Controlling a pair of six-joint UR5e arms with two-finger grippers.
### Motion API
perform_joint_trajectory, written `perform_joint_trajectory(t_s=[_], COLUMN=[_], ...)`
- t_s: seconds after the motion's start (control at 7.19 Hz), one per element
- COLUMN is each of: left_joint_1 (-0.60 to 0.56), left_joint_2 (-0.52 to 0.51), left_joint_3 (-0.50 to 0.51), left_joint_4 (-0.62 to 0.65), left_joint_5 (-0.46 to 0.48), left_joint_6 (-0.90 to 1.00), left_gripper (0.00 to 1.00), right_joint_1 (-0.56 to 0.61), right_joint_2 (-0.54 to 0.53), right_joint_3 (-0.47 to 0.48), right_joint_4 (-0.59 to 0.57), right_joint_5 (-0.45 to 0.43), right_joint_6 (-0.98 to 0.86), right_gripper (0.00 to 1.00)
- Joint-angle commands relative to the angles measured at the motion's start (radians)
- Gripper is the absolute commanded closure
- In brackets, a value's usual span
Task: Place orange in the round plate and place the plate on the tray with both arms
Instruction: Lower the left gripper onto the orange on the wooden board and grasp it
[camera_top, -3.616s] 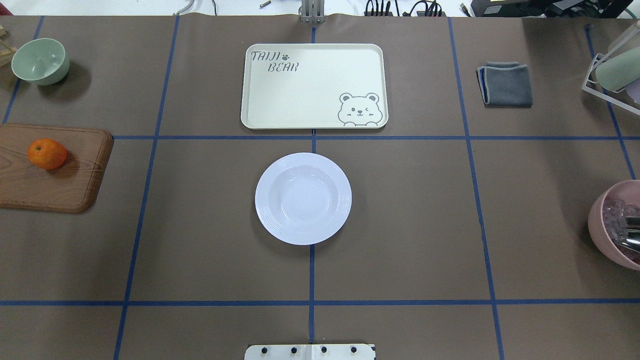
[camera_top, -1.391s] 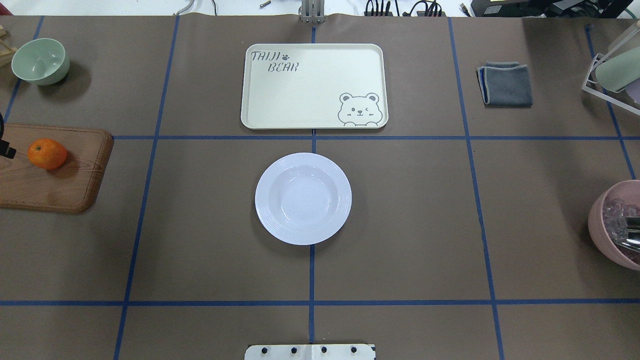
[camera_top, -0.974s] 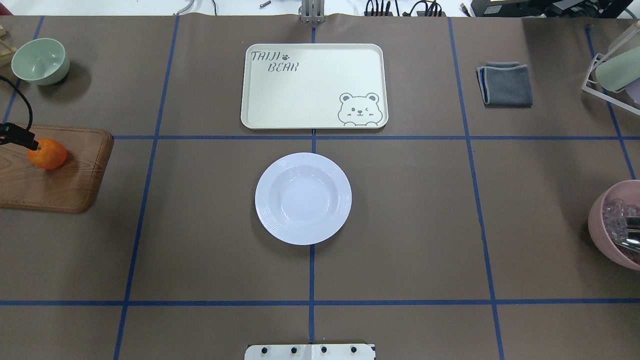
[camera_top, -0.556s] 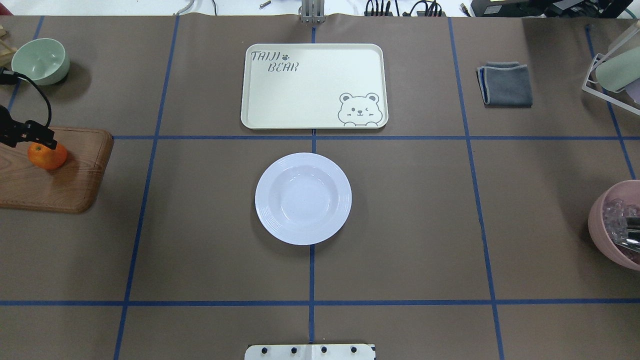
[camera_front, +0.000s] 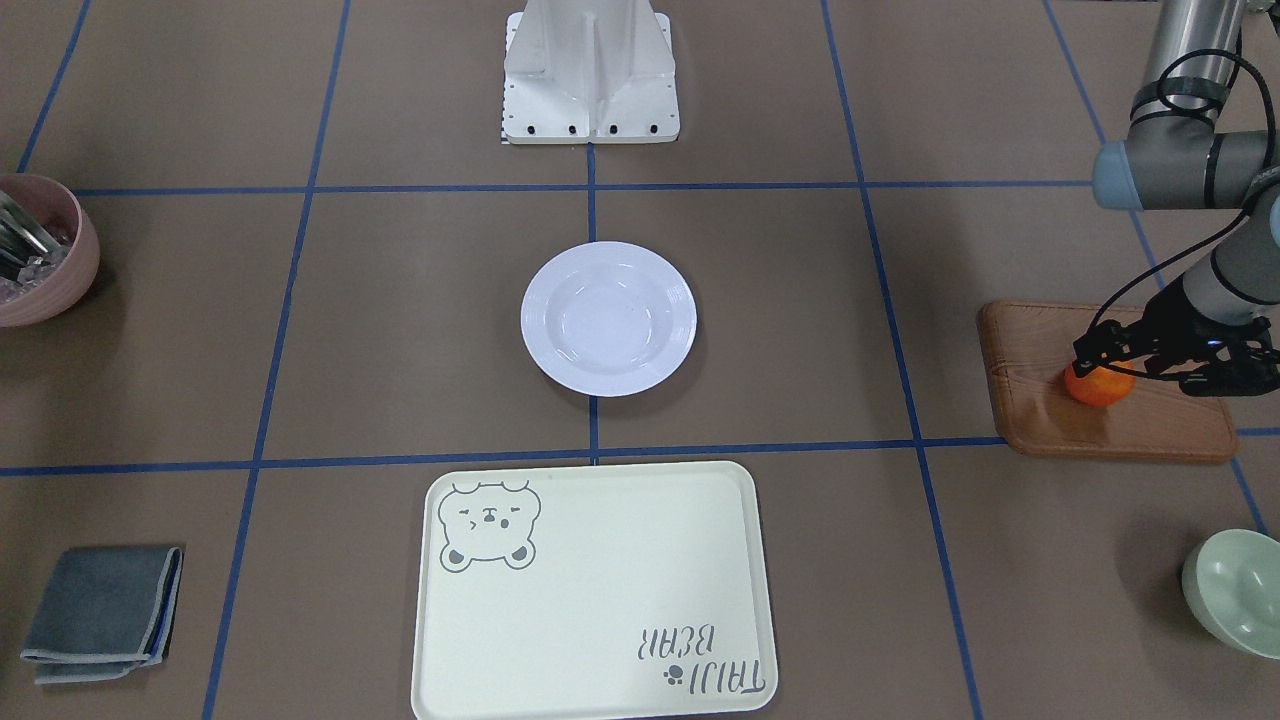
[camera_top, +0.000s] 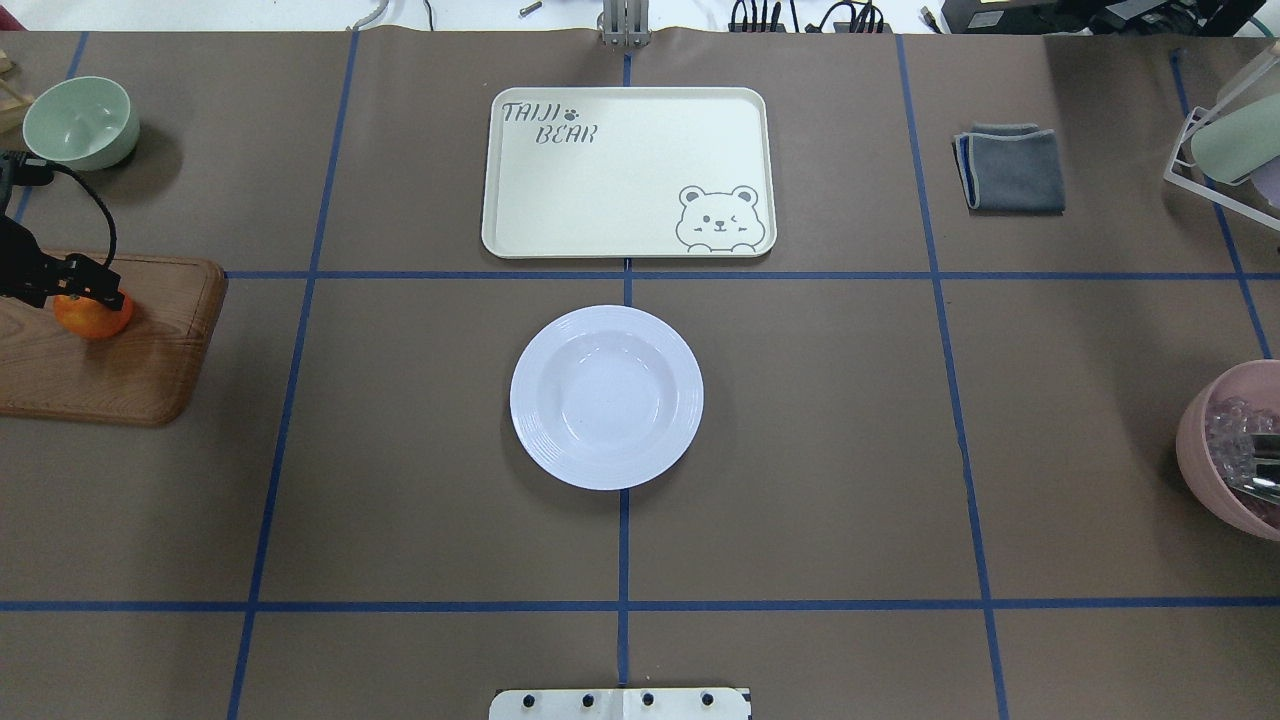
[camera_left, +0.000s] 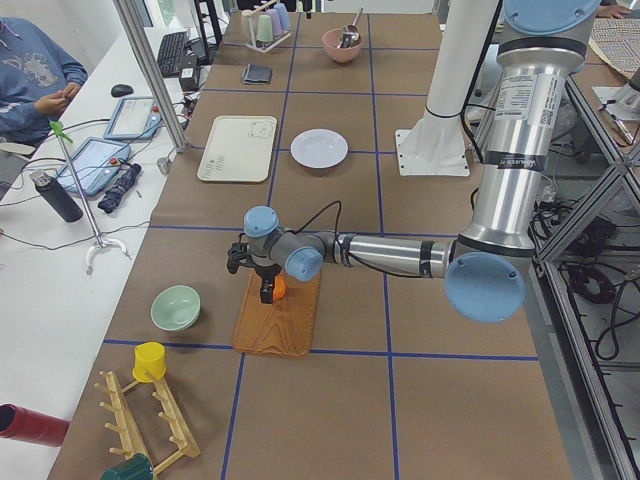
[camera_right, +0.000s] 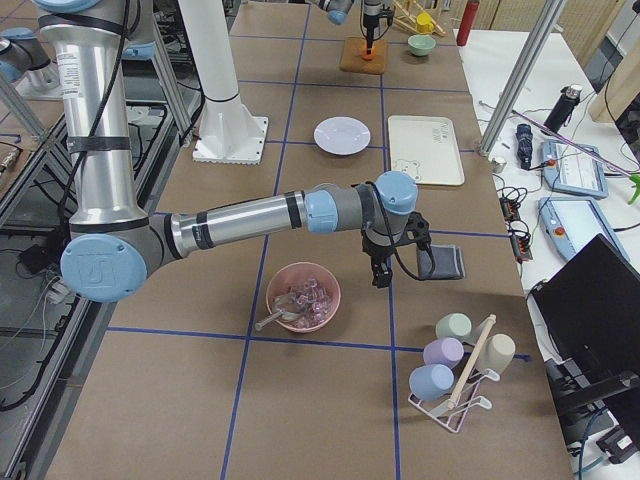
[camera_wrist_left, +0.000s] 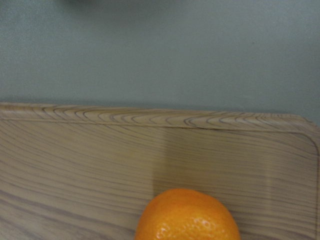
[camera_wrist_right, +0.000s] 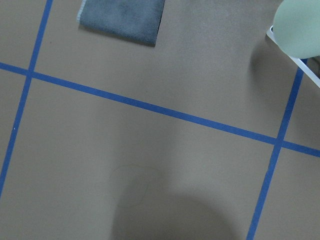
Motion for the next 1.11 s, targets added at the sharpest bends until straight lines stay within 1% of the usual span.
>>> perform_joint_trajectory(t_s=[0.0,0.14,0.28,0.42,0.56,0.7,0.83,0.97], left_joint_1=[0.005,0.007,0.007,0.007,0.007,0.007,0.007,0.008], left_joint_2=[-0.029,-0.029,-0.029,-0.029,-0.029,-0.033,-0.086,-0.152], left_joint_3=[0.038,0.043,0.04,0.037,0.032,0.015,0.006,0.003], left_joint_4=[-0.017,-0.019,-0.019,-0.019,-0.017,-0.014,0.014,0.018], left_joint_5=[0.0,0.0,0.0,-0.001,-0.003,-0.049,-0.14,-0.158], left_joint_6=[-0.02,-0.02,-0.024,-0.037,-0.049,-0.055,-0.125,-0.232], left_gripper=[0.03,0.07,0.33,0.75,1.0,1.0,1.0,1.0], right_joint_1=[0.0,0.0,0.0,0.0,0.0,0.0,-0.005,-0.021], right_joint_2=[-0.001,-0.001,-0.001,-0.001,-0.001,0.001,0.01,0.037], right_joint_3=[0.004,0.004,0.004,0.004,0.004,0.005,0.022,0.027], right_joint_4=[0.0,0.0,0.0,0.001,0.002,0.003,0.003,0.003], right_joint_5=[0.002,0.002,0.002,0.003,0.003,0.003,0.002,0.002], right_joint_6=[0.002,0.002,0.002,0.002,0.002,0.002,0.005,0.071], right_gripper=[0.0,0.0,0.0,0.0,0.0,0.0,0.0,0.0])
